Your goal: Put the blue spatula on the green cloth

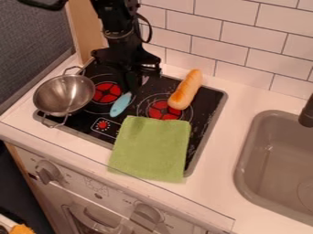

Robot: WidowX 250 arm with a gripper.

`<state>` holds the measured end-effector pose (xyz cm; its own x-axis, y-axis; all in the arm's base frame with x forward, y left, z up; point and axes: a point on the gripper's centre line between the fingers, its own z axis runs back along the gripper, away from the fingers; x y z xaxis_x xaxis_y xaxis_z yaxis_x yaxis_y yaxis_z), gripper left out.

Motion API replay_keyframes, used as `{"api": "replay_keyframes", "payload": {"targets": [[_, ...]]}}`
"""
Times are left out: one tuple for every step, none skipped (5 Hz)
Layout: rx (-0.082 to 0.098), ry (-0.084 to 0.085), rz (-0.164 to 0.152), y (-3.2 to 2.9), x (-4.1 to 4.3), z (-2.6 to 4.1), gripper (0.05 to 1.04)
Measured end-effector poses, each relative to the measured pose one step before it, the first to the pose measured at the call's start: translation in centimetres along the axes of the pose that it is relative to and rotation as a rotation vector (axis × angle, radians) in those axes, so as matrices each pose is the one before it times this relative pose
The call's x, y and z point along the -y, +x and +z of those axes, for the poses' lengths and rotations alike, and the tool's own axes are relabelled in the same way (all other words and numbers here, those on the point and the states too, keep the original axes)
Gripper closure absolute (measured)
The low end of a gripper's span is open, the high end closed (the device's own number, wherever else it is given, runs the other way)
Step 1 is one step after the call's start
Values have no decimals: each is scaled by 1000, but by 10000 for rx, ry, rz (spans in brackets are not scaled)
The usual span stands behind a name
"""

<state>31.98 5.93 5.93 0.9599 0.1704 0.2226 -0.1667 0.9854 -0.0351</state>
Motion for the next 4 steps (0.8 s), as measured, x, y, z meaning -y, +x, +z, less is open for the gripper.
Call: {"api": "replay_keyframes", "payload": {"targets": [[-32, 178, -832, -2340, 1535, -418, 981], [26, 207, -699, -1647, 1183, -291, 981], [-60, 61, -496, -1492, 1018, -215, 981], [24, -38, -184, -592, 458, 88, 941]]}}
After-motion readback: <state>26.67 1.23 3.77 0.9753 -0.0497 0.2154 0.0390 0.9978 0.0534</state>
